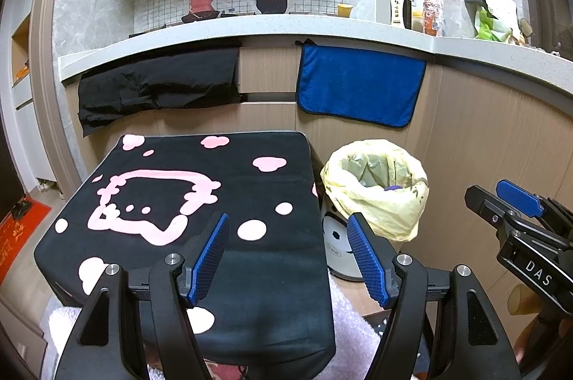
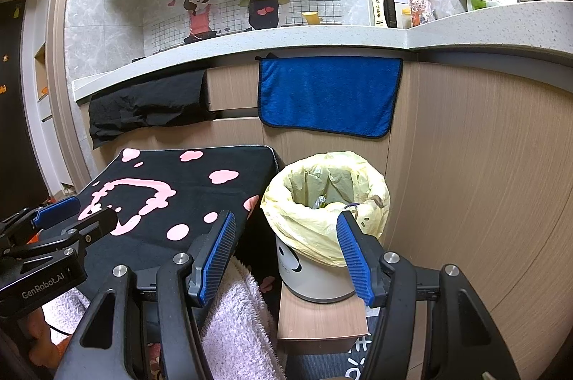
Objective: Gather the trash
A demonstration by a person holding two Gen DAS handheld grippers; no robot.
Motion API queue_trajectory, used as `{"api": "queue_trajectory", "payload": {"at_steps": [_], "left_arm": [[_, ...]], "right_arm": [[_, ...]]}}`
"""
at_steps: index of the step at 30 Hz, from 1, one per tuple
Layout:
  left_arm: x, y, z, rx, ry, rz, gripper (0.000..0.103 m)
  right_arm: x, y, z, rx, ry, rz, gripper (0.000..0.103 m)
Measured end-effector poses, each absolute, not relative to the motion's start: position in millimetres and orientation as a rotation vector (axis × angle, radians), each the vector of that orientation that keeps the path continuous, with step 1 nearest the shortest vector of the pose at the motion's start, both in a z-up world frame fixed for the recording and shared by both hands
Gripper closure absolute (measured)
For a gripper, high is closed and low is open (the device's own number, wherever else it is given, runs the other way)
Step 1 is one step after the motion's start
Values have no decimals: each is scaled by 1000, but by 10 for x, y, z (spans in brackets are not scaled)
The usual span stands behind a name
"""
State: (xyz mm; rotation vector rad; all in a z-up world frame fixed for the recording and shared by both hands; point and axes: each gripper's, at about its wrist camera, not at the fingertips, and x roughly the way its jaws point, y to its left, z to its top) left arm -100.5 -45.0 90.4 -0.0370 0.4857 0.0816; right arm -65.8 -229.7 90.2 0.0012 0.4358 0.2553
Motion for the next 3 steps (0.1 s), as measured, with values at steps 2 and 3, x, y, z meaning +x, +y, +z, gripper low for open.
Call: {"api": "queue_trajectory", "payload": {"at_steps": [2,3], "left_arm": [[-1006,-449,902,-23,477,80,34],[-1006,-453,902,-18,475,82,34]], "right_arm": [[-654,-2298,902,-1,435,256,46],[-654,-2301,901,-1,435,256,46]]}}
